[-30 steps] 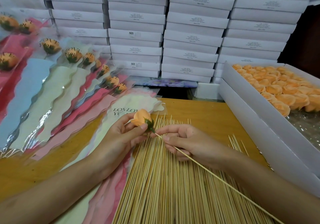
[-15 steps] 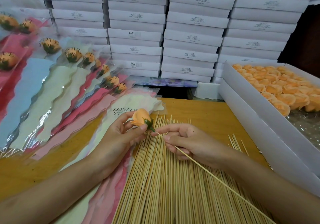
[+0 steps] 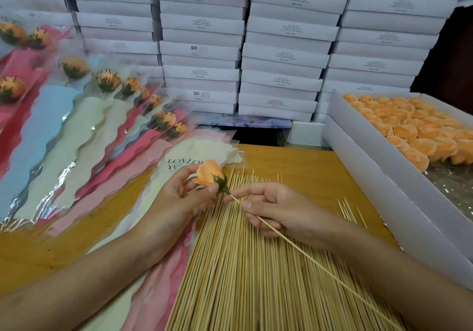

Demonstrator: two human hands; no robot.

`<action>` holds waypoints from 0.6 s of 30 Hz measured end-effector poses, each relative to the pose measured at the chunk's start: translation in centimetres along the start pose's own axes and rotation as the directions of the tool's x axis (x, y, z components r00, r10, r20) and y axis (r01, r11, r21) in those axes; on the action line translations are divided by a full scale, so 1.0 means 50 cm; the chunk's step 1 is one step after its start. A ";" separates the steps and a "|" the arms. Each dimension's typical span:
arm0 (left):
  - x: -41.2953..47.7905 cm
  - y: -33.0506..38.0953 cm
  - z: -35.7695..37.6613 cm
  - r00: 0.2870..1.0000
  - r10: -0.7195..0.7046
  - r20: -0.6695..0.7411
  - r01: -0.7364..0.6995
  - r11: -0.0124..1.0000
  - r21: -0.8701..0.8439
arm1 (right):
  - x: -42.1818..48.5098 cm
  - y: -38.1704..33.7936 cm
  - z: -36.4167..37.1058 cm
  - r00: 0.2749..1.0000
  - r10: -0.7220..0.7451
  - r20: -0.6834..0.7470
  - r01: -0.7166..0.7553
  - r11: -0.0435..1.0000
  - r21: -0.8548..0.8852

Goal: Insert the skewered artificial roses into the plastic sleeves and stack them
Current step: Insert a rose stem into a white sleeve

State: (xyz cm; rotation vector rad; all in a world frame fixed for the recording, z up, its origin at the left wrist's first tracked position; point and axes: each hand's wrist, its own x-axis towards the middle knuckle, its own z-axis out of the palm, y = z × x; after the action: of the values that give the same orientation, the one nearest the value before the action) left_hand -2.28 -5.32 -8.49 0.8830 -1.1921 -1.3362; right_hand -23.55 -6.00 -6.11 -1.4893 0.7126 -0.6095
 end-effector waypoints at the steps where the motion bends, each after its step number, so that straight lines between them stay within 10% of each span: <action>1: 0.000 0.000 0.000 1.000 -0.003 0.002 0.003 1.000 0.003 | 0.000 0.000 0.000 1.000 -0.001 0.001 0.001 1.000 0.002; 18: -0.006 0.010 0.017 1.000 0.030 -0.002 -0.030 0.999 0.029 | -0.001 -0.003 -0.001 1.000 0.013 -0.009 -0.011 0.988 0.155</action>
State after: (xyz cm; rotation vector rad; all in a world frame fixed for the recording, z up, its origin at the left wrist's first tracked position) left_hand -2.94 -4.84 -7.85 0.8837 -1.2213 -1.2964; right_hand -23.63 -5.99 -5.97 -1.3378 0.6665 -0.6493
